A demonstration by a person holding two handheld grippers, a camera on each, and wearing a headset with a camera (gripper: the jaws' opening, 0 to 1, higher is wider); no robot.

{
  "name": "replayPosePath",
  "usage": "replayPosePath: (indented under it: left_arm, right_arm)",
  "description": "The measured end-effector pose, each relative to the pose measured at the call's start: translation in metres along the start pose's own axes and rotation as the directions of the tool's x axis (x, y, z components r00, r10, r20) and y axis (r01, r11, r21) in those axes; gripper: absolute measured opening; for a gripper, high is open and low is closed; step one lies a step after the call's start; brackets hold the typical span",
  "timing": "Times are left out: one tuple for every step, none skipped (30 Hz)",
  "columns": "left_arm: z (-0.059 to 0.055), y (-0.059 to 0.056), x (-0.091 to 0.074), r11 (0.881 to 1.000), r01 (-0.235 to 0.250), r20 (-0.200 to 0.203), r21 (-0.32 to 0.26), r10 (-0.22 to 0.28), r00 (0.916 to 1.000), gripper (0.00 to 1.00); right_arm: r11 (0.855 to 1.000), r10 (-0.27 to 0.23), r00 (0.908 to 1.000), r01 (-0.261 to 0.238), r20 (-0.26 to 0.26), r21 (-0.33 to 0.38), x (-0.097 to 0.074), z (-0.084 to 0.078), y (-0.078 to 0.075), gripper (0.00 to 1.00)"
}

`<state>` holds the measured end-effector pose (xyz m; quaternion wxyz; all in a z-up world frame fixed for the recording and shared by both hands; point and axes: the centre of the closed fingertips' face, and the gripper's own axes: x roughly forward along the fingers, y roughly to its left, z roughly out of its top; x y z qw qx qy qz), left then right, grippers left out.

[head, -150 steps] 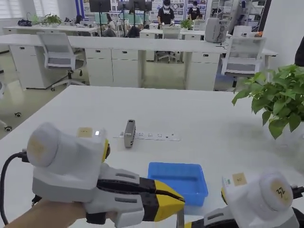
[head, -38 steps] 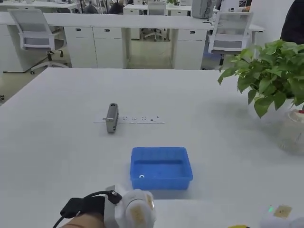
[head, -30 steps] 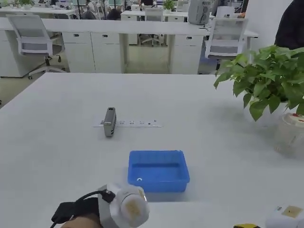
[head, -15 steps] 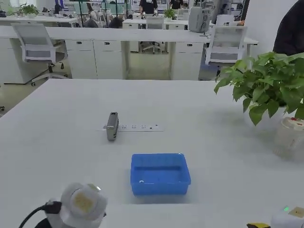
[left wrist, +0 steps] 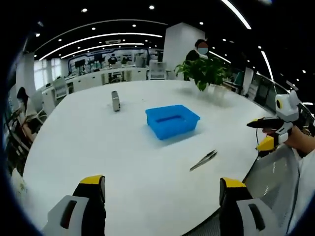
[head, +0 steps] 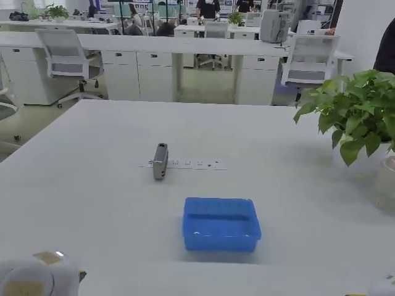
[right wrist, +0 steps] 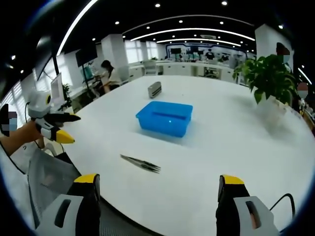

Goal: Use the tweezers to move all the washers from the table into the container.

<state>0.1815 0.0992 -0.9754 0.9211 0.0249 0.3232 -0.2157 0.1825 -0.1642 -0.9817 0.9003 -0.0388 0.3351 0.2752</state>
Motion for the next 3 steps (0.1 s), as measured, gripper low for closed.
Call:
replayPosePath:
  left_arm:
    - [0.0, 0.0007, -0.0015, 1.0, -0.006, 0.003, -0.001, 0.006, 1.0, 0.99]
    - [-0.0003, 0.0017, -0.0025, 1.0, -0.013, 0.002, -0.003, 0.013, 0.9999, 0.99]
    - [-0.0013, 0.0026, -0.0038, 1.0, -0.023, -0.003, -0.006, 0.023, 0.9997, 0.99]
  right_arm:
    - [1.0, -0.001, 1.0, 0.001, 0.0, 0.001, 0.0, 0.0002, -0.0003, 0.99]
    - [1.0, -0.003, 1.0, 0.003, 0.002, 0.004, 0.0003, 0.0003, -0.0011, 0.99]
    - [1.0, -0.001, 1.0, 0.001, 0.001, 0.005, 0.001, 0.0, -0.0015, 0.99]
